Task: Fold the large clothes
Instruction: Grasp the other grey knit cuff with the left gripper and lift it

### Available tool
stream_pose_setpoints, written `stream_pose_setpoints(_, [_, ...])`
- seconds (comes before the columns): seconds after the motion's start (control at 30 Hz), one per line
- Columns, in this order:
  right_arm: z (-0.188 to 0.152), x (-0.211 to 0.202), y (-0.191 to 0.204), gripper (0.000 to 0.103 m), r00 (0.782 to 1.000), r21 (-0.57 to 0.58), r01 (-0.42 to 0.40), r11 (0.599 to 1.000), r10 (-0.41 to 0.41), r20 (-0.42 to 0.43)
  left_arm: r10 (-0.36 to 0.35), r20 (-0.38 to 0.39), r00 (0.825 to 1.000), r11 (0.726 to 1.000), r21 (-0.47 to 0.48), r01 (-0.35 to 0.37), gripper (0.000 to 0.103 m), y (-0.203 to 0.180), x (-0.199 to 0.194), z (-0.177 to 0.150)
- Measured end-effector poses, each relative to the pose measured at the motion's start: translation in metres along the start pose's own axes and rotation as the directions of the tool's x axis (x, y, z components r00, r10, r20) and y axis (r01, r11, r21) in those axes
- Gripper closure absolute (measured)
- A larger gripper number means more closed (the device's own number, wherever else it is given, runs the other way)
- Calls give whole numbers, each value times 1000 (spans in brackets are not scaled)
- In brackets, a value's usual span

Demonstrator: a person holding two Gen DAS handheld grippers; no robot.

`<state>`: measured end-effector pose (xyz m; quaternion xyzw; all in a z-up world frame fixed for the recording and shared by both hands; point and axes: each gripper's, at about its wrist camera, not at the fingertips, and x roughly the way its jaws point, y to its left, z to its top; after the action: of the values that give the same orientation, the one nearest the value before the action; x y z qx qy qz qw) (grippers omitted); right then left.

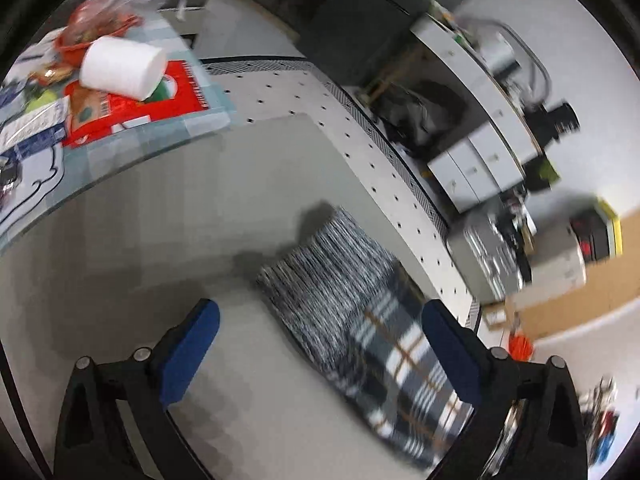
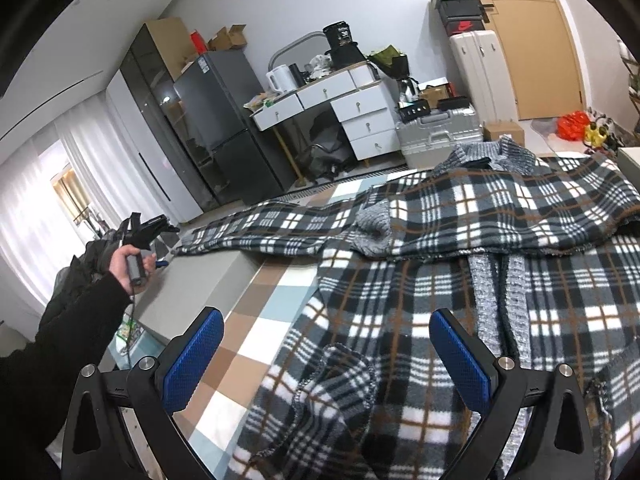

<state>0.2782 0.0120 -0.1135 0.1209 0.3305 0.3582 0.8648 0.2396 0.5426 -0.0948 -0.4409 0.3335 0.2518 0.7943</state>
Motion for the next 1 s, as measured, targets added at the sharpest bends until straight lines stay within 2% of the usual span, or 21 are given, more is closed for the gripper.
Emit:
stream_pose_setpoints(0.03, [0, 0, 0, 0, 1000, 2, -1, 1000, 1, -2, -2, 1, 1000, 1000, -2, 2, 6, -1, 1, 0])
stream_pose_setpoints(0.1, [-1, 0, -1, 0, 1000, 5, -5, 1000, 5, -4, 28, 9, 1000, 999, 17, -28, 16, -3, 1, -3])
stream_pose_setpoints(0.17, [-2, -1, -1, 0, 1000, 11, -7, 1000, 7, -1, 43, -4, 999, 999, 31, -43, 56, -2, 2, -4])
stream_pose_setpoints(0.23, [-3, -3, -2, 0, 1000, 18, -11, 1000, 11, 3, 13, -47, 999, 1000, 16, -12, 75, 1, 9, -2])
stream_pose_setpoints(0.3, [-4, -4, -2, 0, 1000, 21, -14, 1000, 14, 6, 35, -51, 998, 999, 40, -33, 86, 0, 10, -1])
stream_pose_setpoints(0.33, [-5, -5, -2, 0, 1000, 21, -14, 1000, 14, 7, 41, -64, 997, 998, 48, -38, 99, 0, 14, 2])
stream_pose_setpoints(0.37, [-6, -6, -2, 0, 1000, 23, -15, 1000, 15, 7, 42, -76, 996, 998, 45, -39, 100, 0, 17, 3])
stream_pose_setpoints(0.5, [-8, -10, 0, 0, 1000, 26, -24, 999, 23, 8, 79, -46, 996, 994, 75, -75, 101, -12, 12, 4])
stream_pose_setpoints(0.63, [-11, -20, 2, 0, 999, 20, -26, 999, 26, 22, 34, -10, 999, 990, 139, -32, 102, -37, -8, 10])
stream_pose_setpoints(0.87, [-19, -38, -2, 0, 998, 45, -45, 998, 43, 53, -51, 70, 996, 946, 323, 26, 102, -111, -57, 6])
stream_pose_setpoints(1.0, [-25, -49, -8, 0, 996, 66, -55, 996, 50, 73, -102, 90, 991, 910, 410, 56, 102, -152, -78, -7])
